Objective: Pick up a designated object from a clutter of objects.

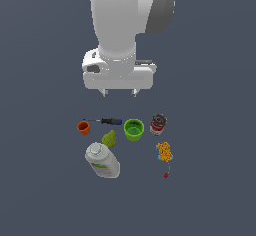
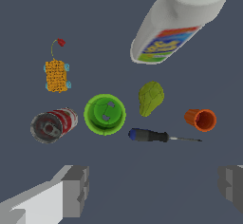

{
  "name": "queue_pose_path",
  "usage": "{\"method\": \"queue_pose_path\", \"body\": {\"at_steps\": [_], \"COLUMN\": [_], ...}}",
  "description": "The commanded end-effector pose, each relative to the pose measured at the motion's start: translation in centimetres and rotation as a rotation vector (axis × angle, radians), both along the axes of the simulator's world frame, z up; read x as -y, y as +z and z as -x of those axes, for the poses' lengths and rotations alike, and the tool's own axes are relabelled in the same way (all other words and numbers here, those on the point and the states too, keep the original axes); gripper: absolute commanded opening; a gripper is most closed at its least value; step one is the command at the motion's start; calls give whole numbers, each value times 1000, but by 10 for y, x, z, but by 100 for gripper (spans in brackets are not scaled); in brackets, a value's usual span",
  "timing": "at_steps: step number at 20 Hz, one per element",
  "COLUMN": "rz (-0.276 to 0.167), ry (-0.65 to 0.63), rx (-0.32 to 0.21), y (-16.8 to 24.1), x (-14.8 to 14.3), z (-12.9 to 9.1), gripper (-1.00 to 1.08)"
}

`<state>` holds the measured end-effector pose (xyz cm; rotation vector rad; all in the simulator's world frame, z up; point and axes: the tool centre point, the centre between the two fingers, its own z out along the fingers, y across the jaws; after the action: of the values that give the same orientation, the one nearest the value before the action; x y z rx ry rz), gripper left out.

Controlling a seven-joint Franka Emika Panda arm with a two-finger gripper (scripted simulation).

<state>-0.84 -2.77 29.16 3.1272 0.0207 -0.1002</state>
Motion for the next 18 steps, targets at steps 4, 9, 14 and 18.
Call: {"method": "queue_pose_path", "body": {"at_steps": [4,9,14,18], "rz": [-11,-22,-27,-24], "ry": [-23,-59,-108,-146], "rx": [7,19,36,48], "y": [-25,-61,-110,-145], "x": [21,53,99,133], "z": [-7,-14,-15,-10], "gripper": [100,100,100,100]}}
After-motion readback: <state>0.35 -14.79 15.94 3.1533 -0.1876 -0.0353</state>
